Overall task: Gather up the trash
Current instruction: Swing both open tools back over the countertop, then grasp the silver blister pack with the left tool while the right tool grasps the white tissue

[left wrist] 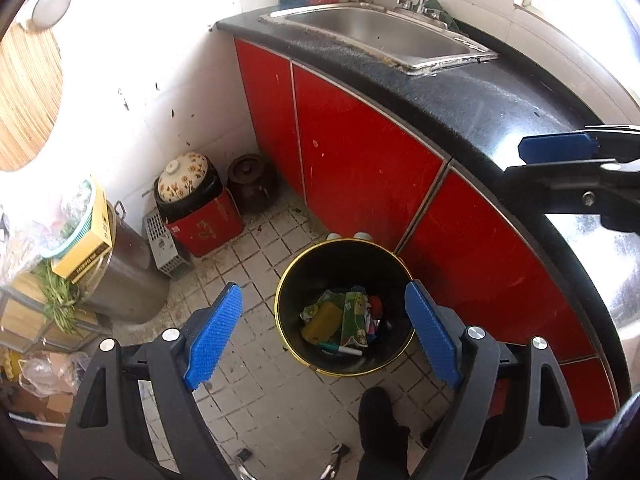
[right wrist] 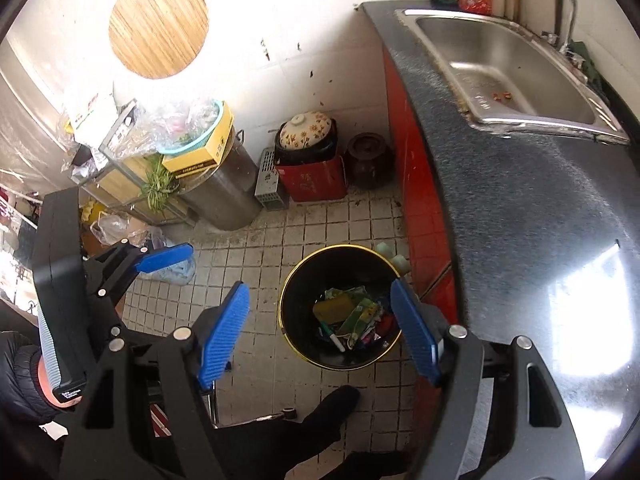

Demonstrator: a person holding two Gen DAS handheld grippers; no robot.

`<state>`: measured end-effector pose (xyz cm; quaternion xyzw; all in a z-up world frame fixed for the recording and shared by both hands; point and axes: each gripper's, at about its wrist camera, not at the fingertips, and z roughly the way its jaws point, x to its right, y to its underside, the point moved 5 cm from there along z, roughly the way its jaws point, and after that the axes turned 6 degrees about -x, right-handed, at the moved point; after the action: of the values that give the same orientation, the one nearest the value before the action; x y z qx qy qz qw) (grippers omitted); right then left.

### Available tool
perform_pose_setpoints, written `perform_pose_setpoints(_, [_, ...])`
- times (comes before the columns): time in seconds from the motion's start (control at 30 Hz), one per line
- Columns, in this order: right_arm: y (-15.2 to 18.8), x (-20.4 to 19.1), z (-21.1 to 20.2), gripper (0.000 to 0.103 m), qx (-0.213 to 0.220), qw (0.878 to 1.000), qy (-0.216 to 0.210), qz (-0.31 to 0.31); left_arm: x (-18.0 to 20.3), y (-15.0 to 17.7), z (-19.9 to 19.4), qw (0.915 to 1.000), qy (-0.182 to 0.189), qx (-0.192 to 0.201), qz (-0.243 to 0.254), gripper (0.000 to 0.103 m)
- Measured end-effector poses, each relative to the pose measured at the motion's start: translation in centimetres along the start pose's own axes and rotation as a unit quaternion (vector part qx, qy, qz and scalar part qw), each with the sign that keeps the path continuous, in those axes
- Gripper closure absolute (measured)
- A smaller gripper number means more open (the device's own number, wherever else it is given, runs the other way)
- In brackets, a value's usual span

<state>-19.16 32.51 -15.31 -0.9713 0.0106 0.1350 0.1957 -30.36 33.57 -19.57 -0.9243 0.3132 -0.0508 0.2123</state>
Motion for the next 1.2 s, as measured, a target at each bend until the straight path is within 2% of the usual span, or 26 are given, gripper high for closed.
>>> perform_pose_setpoints(0.13, [1.0,1.6,-2.8,0.032,0.025,1.0,0.011,0.007,1.9,-1.9,-1.5,0.9998,-0.003,0.016,0.013,0.022])
perform_pose_setpoints(0.23, [2.4,3.8,-6.2,0.032,0.056,0.998,0.03,0.021,4.7,-3.7,-2.2,0.9991,0.009,0.028,0.029,0.022])
perform_pose_setpoints(0.37, [6.4,9.0,-11.9,0.031,0.104,0.989,0.078,0.075,11.5,-6.3,-2.9,0.9949,0.032,0.044,0.084,0.022])
perform_pose_setpoints(0.47, [10.0,12.9,-15.9,0.031,0.129,0.977,0.121,0.121,18.3,-7.8,-3.5,0.9872,0.064,0.055,0.135,0.021])
perform_pose_setpoints(0.57, [15.5,17.4,-20.4,0.028,0.15,0.957,0.179,0.174,25.9,-8.6,-4.0,0.9748,0.098,0.061,0.191,0.021])
perform_pose_setpoints(0.7, [24.5,23.0,-25.5,0.028,0.162,0.921,0.243,0.259,36.1,-8.2,-4.8,0.9526,0.142,0.061,0.262,0.02])
perform_pose_setpoints(0.77, [28.5,25.1,-27.1,0.028,0.162,0.905,0.263,0.294,41.3,-7.6,-5.3,0.9397,0.162,0.058,0.296,0.02])
perform_pose_setpoints(0.8, [31.4,26.5,-28.1,0.028,0.163,0.892,0.272,0.322,44.2,-7.1,-5.5,0.9322,0.171,0.054,0.314,0.02])
perform_pose_setpoints(0.9, [37.4,28.8,-29.7,0.028,0.165,0.866,0.282,0.379,50.4,-6.0,-6.0,0.9151,0.187,0.05,0.354,0.02])
perform_pose_setpoints(1.03, [43.6,31.2,-31.2,0.028,0.166,0.838,0.287,0.434,57.2,-4.8,-6.1,0.9034,0.2,0.038,0.377,0.018])
perform_pose_setpoints(1.13, [46.8,32.8,-31.7,0.028,0.163,0.826,0.284,0.459,61.6,-4.9,-5.4,0.9048,0.209,0.013,0.371,0.017])
perform_pose_setpoints(1.2, [47.9,33.3,-31.9,0.028,0.16,0.823,0.283,0.466,63.6,-5.1,-4.6,0.9067,0.205,0.002,0.369,0.017])
